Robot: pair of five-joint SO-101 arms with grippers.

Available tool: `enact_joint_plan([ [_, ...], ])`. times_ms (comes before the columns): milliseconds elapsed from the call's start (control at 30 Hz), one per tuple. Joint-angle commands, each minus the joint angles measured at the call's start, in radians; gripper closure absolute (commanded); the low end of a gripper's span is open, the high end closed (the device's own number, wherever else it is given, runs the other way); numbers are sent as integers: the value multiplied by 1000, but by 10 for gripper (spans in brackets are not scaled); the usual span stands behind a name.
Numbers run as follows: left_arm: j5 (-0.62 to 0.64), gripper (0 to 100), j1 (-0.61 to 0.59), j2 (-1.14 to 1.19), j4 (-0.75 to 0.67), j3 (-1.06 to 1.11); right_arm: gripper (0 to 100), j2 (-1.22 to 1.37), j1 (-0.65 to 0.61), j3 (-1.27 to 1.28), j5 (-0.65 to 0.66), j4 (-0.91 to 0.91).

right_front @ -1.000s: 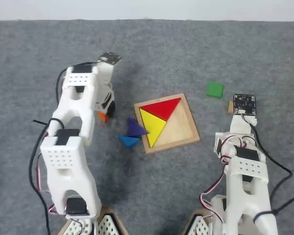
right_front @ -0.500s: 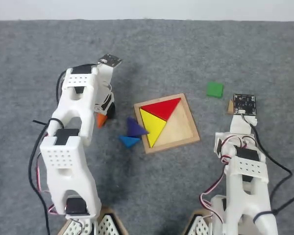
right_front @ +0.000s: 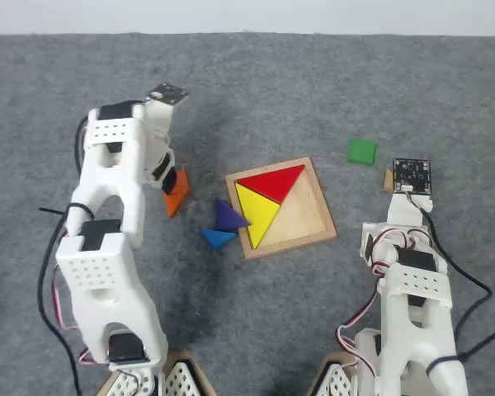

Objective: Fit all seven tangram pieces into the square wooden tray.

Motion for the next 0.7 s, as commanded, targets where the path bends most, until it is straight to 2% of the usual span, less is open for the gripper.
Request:
enact_joint_plan([
  [0, -57, 848, 35, -80, 77, -39, 876, -31, 7, -3, 14, -18],
  [400, -57, 852, 130, -66, 74, -31, 876, -35, 5, -3, 14, -21],
  [667, -57, 848, 124, 84, -26, 33, 876, -35, 5, -3, 14, -21],
])
